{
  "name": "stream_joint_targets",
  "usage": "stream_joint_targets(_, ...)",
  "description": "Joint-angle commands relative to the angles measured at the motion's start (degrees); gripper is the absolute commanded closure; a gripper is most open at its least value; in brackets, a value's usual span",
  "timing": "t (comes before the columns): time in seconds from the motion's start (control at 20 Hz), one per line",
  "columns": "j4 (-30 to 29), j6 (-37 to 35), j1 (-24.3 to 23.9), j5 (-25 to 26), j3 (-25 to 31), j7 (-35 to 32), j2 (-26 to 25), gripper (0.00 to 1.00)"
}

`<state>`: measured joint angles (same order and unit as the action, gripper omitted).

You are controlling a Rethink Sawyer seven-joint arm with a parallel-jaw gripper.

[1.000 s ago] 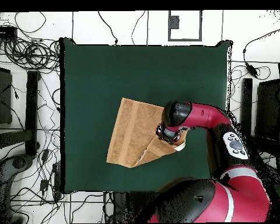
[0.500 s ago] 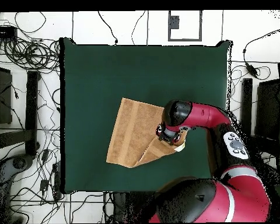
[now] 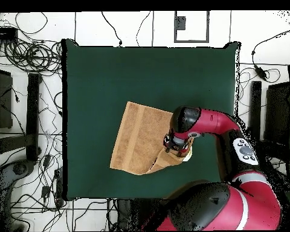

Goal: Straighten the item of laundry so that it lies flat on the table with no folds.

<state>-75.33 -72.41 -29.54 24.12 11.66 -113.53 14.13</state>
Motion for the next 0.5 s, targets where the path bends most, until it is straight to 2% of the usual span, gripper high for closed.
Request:
stream_joint_targets(0.05,2.29,-8.43,-1.75,6.14,5.89,25.82,-6.39,0.00)
stream_joint_targets(0.5,10.45,-11.86,-5.63,10.02,4.95,33.23,-9.68,0.00)
